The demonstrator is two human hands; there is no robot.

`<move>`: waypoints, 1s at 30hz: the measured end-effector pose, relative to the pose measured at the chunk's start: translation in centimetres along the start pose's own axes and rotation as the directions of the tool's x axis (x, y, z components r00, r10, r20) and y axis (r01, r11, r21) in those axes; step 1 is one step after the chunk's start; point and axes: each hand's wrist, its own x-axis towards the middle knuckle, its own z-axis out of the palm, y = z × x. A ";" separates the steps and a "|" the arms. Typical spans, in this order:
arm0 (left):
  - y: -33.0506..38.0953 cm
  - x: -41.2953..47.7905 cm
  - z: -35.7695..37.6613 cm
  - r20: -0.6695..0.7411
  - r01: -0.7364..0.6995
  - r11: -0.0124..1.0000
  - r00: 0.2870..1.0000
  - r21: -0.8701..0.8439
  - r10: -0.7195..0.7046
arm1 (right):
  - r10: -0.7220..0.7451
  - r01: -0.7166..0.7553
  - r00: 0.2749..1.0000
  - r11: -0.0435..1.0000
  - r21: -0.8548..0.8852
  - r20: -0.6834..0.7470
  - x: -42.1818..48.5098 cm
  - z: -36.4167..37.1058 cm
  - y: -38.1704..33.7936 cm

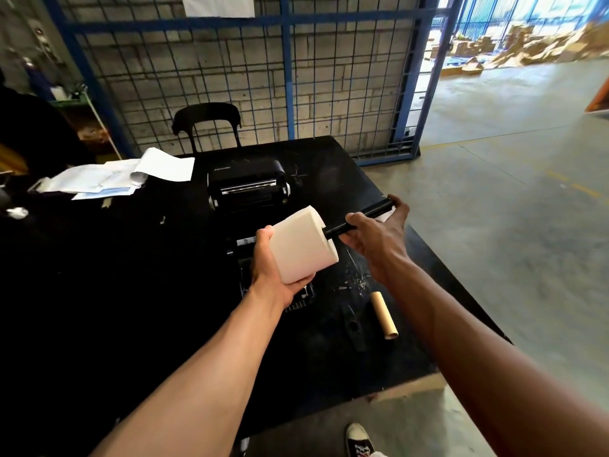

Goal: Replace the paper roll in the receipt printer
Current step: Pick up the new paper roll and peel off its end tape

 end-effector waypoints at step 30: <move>-3.7 -1.7 1.3 0.001 0.076 0.996 0.997 0.046 -0.076 | -0.069 0.065 0.998 0.951 -0.302 0.000 -4.2 -3.5 2.7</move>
